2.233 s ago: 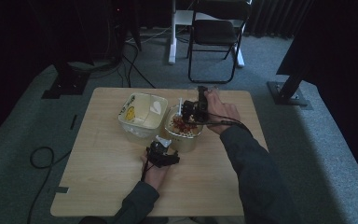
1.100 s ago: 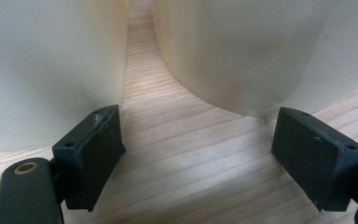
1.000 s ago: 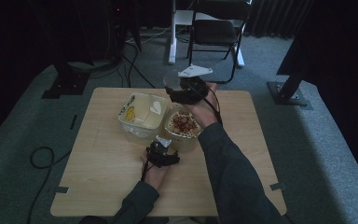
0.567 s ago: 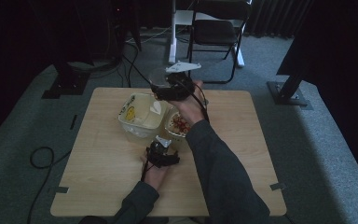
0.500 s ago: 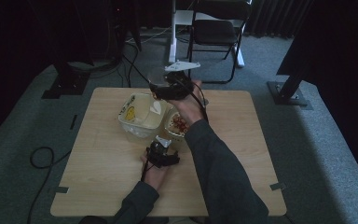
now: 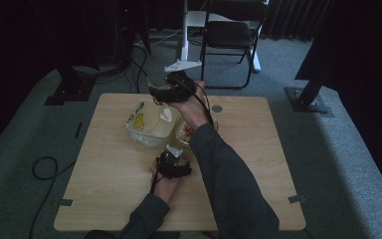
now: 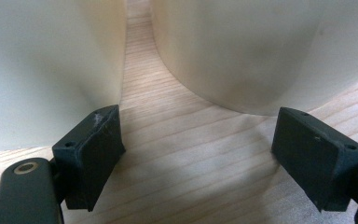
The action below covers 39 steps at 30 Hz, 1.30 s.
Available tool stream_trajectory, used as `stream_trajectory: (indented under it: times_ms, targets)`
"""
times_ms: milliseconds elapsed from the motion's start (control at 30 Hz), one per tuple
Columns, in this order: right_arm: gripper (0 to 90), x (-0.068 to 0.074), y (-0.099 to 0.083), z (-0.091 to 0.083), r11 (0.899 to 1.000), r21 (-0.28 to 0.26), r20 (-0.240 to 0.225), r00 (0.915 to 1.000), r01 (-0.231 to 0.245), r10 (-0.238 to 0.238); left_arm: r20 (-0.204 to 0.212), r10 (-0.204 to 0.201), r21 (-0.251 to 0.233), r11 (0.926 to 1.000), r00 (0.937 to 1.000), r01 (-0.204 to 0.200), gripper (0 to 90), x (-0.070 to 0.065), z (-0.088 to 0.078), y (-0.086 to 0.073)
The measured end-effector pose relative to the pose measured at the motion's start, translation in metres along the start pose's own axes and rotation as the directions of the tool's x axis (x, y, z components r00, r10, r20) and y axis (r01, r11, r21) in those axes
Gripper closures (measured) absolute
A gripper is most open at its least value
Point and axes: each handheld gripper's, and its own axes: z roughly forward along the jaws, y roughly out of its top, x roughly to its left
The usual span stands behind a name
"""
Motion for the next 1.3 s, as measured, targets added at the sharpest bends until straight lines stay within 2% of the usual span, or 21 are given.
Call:
stream_trajectory:
  times_ms: [133, 300, 467, 633, 667, 700, 733, 767, 867, 967, 1033, 1300]
  targets:
    - [33.3, -0.003, 0.004, 0.008, 0.999, -0.015, -0.038, 0.9987, -0.034, 0.033, 0.0, 0.007, 0.0, 1.0, 1.0, -0.007, 16.4, 0.0, -0.001, -0.001]
    - [33.3, -0.002, 0.007, 0.018, 0.998, -0.015, -0.061, 0.9965, -0.059, 0.058, 0.001, 0.006, -0.001, 1.0, 1.0, -0.006, 16.4, 0.0, -0.001, -0.001]
    - [33.4, 0.004, 0.01, 0.028, 0.998, -0.009, -0.089, 0.9944, -0.057, 0.056, 0.002, 0.007, 0.001, 1.0, 1.0, -0.007, 16.4, 0.0, -0.001, -0.001]
    - [33.4, 0.003, 0.011, 0.034, 0.998, -0.003, -0.075, 0.9952, -0.062, 0.062, 0.004, 0.008, 0.0, 1.0, 1.0, -0.008, 16.4, 0.0, -0.001, -0.001]
    - [24.0, 0.001, 0.012, 0.037, 0.996, -0.008, -0.074, 0.9938, -0.083, 0.083, 0.004, 0.008, 0.0, 1.0, 1.0, -0.008, 16.4, 0.0, -0.001, -0.001]
    - [21.1, 0.001, 0.012, 0.038, 0.996, -0.014, -0.085, 0.9926, -0.088, 0.087, 0.004, 0.009, 0.001, 1.0, 0.9999, -0.009, 16.4, 0.0, -0.001, -0.001]
    - [20.6, 0.001, 0.012, 0.038, 0.995, -0.012, -0.117, 0.9888, -0.095, 0.093, 0.005, 0.009, 0.001, 1.0, 0.9999, -0.009, 16.4, 0.0, -0.002, -0.001]
    - [19.2, 0.002, 0.012, 0.038, 0.996, -0.02, -0.127, 0.9883, -0.087, 0.084, 0.004, 0.011, 0.001, 0.9999, 0.9999, -0.011, 16.4, 0.0, -0.002, -0.001]
    - [18.4, 0.004, 0.013, 0.035, 0.997, -0.031, -0.127, 0.9898, -0.068, 0.064, 0.004, 0.01, 0.001, 0.9999, 0.9999, -0.01, 16.4, 0.0, -0.002, -0.001]
    - [19.0, 0.003, 0.014, 0.031, 0.996, -0.044, -0.13, 0.9894, -0.071, 0.065, 0.004, 0.01, 0.001, 0.9999, 0.9999, -0.01, 16.4, 0.0, -0.002, -0.001]
    - [19.9, 0.001, 0.016, 0.025, 0.996, -0.061, -0.12, 0.9915, -0.059, 0.051, 0.004, 0.01, 0.001, 0.9999, 0.9999, -0.01, 16.4, 0.0, -0.002, -0.001]
    - [21.6, -0.002, 0.016, 0.012, 0.997, -0.069, -0.081, 0.9963, -0.036, 0.031, 0.004, 0.01, 0.001, 0.9999, 0.9999, -0.01, 16.4, 0.0, -0.002, -0.001]
